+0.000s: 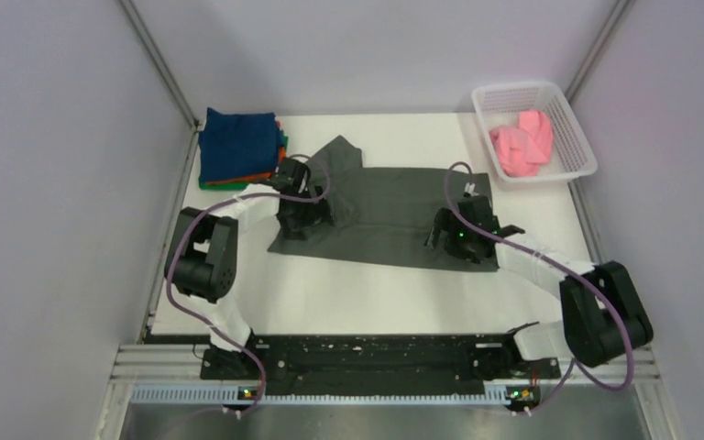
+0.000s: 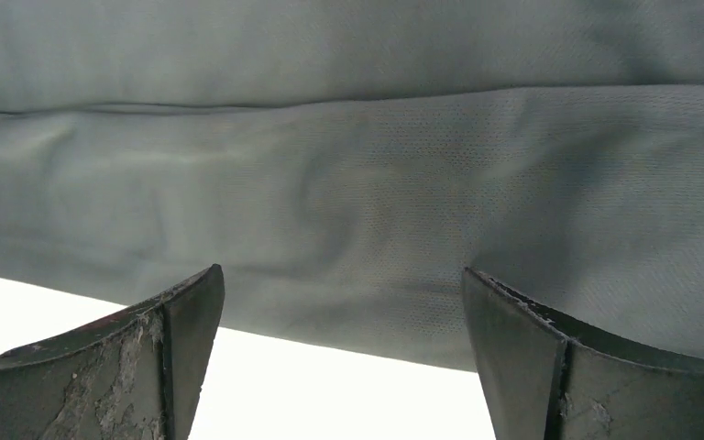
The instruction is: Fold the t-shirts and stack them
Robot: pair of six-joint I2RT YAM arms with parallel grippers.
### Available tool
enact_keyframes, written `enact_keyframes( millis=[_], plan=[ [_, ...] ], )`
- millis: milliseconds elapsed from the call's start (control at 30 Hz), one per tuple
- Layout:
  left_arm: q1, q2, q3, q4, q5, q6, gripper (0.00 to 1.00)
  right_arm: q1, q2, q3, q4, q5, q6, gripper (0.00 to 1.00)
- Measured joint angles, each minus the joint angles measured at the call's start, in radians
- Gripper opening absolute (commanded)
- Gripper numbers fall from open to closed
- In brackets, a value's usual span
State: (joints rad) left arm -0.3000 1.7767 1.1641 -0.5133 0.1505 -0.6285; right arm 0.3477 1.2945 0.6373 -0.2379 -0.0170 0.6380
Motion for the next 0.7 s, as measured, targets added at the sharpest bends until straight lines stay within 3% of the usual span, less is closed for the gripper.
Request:
enact_keyframes(
  millis=[267,533,700],
  plan=[
    [0.0,-0.08,-0.153,0.128,-0.008,-0.037,0.99,0.036,0.053,-0.022,0.067,0.032,-0.013,0.99],
    [-0.061,-0.372,-0.494,0.28,-0.007,-0.167,0.98,0.073,-0.181,-0.146,-0.109,0.041,0.023,0.98],
    [-0.152,-0.538,-0.615,0.232,-0.031,-0.282,0.99,0.109,-0.277,-0.179,-0.214,0.039,0.074,0.98]
  ],
)
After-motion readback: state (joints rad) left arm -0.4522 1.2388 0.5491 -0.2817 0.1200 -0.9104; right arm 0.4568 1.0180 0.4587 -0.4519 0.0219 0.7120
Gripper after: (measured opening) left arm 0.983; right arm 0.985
